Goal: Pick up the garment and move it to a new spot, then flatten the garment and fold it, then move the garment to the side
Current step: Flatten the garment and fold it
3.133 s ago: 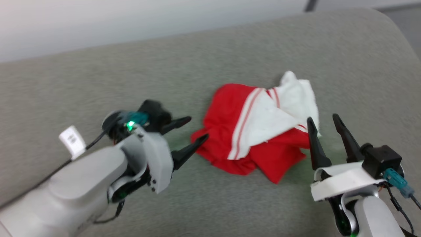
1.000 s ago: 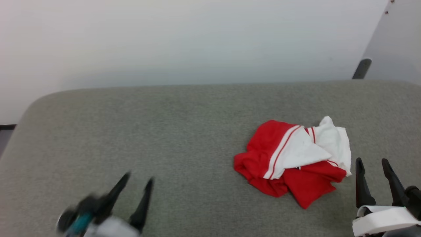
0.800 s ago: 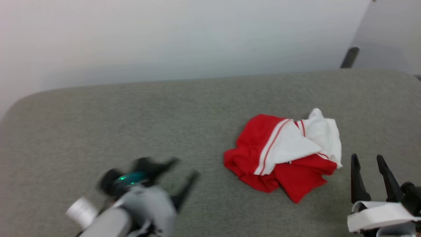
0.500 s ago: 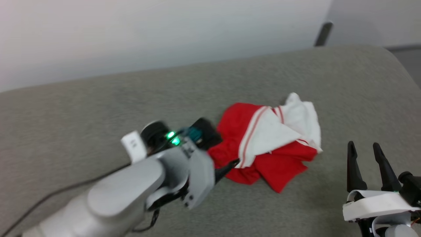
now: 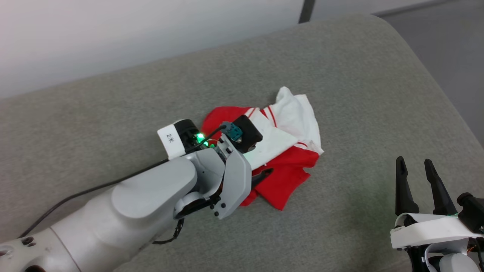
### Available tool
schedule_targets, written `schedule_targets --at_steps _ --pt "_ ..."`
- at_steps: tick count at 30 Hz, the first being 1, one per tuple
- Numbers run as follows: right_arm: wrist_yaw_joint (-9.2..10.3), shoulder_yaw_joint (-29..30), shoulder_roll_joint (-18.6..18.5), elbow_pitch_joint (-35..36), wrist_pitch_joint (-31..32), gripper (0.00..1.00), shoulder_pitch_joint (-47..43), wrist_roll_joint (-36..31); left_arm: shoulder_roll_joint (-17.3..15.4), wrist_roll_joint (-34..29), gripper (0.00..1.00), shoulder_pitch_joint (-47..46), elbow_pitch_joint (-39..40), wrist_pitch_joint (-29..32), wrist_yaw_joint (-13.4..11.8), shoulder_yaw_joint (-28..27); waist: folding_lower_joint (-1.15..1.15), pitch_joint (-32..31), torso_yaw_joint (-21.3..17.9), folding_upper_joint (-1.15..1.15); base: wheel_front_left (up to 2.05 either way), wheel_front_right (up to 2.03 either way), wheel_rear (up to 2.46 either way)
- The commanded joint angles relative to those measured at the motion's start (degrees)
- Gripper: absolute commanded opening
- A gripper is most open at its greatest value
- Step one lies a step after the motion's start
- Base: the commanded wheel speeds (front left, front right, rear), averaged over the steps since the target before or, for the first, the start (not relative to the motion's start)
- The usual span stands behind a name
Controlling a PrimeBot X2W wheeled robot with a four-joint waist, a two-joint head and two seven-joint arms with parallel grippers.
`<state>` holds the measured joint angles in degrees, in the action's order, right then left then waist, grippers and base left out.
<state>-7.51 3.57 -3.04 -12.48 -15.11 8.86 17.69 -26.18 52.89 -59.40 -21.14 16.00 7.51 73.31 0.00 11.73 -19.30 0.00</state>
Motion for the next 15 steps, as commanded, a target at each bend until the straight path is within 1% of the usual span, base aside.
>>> schedule_targets --at_steps 1,8,14,15 --pt "0.04 -0.2 0.2 0.1 0.0 1.00 0.3 0.6 -0.3 -0.2 1.00 0.2 -0.5 -0.4 -0.1 0.0 0.00 1.3 -1.7 0.00 0.00 0.00 0.00" --pt "0.04 -0.9 0.2 0.0 0.0 1.00 0.9 0.8 -0.3 -1.7 1.00 1.8 -2.4 -1.7 -0.1 0.0 0.00 1.2 -2.0 0.00 0.00 0.00 0.00" --pt "0.04 -1.2 0.2 0.4 0.0 1.00 1.1 0.2 -0.1 -2.4 1.00 2.3 -4.8 -4.2 -0.1 0.0 0.00 1.0 -2.1 0.00 0.00 0.00 0.00" --pt "0.04 -1.2 0.2 0.4 0.0 1.00 1.0 0.2 0.0 -2.5 0.81 2.4 -5.1 -4.5 -0.1 0.1 0.00 0.9 -2.1 0.00 0.00 0.00 0.00"
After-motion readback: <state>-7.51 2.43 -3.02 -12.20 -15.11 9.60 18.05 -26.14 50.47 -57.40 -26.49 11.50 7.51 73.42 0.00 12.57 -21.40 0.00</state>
